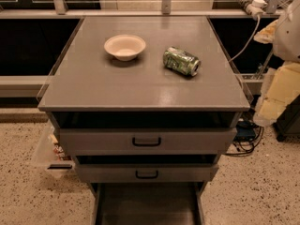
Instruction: Place green can into bottom drawer
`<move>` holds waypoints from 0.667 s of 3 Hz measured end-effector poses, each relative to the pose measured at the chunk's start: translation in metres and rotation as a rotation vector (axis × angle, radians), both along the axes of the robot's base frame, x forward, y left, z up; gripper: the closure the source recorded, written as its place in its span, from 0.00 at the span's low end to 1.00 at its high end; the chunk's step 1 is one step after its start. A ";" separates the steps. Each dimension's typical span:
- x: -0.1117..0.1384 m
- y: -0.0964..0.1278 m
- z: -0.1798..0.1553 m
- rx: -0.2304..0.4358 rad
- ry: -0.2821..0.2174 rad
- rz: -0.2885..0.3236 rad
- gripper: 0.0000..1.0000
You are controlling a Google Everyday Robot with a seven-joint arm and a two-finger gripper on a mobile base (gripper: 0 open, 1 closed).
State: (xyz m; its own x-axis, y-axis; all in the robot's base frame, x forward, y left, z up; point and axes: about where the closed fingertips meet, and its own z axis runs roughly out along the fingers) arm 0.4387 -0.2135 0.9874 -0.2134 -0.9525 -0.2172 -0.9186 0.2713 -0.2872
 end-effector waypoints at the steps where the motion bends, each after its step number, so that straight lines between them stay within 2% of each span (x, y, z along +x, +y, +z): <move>1: 0.000 0.000 0.000 0.000 0.000 0.000 0.00; 2: 0.012 -0.002 0.007 0.014 -0.028 0.001 0.00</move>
Offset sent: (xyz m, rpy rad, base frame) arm 0.0295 -0.0057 0.0110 0.0334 -0.0479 0.0035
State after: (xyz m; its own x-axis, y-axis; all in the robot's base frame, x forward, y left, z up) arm 0.4508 -0.2153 0.9944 -0.2057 -0.9497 -0.2363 -0.9105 0.2742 -0.3095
